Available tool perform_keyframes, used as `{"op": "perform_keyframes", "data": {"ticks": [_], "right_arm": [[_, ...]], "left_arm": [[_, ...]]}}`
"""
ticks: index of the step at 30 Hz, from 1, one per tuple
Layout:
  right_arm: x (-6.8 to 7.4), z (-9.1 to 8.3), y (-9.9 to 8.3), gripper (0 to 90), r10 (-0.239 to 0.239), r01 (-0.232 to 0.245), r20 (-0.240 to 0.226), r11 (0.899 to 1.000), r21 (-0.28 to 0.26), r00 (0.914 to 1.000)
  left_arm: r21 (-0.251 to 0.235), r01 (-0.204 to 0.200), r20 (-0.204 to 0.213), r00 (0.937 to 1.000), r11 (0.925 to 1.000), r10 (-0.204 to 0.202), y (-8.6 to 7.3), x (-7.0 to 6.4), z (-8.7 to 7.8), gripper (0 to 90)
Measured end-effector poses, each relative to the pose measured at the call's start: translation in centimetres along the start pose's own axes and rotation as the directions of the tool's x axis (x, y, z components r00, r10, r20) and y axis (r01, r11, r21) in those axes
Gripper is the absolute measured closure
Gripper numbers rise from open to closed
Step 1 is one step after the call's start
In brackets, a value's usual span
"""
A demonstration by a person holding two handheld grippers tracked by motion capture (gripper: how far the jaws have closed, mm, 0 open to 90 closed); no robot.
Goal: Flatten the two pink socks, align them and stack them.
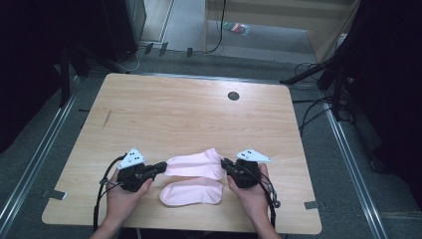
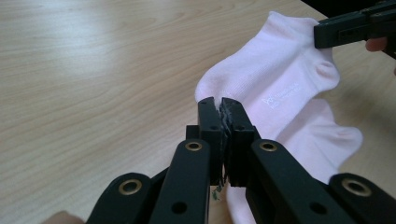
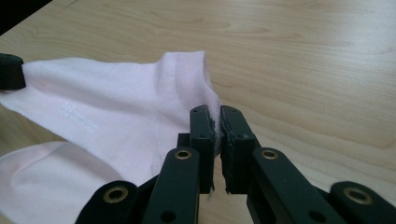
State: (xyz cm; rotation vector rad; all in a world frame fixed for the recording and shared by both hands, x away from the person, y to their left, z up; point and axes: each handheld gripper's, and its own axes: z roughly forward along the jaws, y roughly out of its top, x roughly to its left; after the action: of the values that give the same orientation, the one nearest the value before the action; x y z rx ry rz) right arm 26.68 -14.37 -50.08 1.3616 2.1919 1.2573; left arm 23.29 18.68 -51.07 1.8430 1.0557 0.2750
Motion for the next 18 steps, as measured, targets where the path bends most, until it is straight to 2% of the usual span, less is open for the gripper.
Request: {"op": "perform_keyframes", "data": {"ticks": [9,12,13,18], "right_arm": [[0.8,-1.8,-1.8,85.5,0.002,-0.001,-0.037,0.999,0.033,0.9993],[0.9,-1.9,-2.7,85.5,0.003,-0.001,-0.039,0.999,0.049,0.9992],[0.9,-1.9,-3.0,85.5,0.0,0.002,-0.04,0.999,0.052,0.9992],[1.3,-1.9,-4.0,85.5,0.006,-0.003,-0.05,0.998,0.069,0.9987]], "left_arm": [[0.04,-0.009,0.03,0.9995,0.9992,0.008,-2.0,-1.4,-1.5,88.7],[0.06,-0.025,0.022,0.9995,0.9979,0.024,-2.7,-1.8,-1.8,88.7],[0.063,-0.017,0.03,0.9994,0.9979,0.015,-2.9,-1.9,-1.9,88.7],[0.072,-0.027,0.018,0.9995,0.9971,0.026,-3.7,-2.3,-2.5,88.7]]}}
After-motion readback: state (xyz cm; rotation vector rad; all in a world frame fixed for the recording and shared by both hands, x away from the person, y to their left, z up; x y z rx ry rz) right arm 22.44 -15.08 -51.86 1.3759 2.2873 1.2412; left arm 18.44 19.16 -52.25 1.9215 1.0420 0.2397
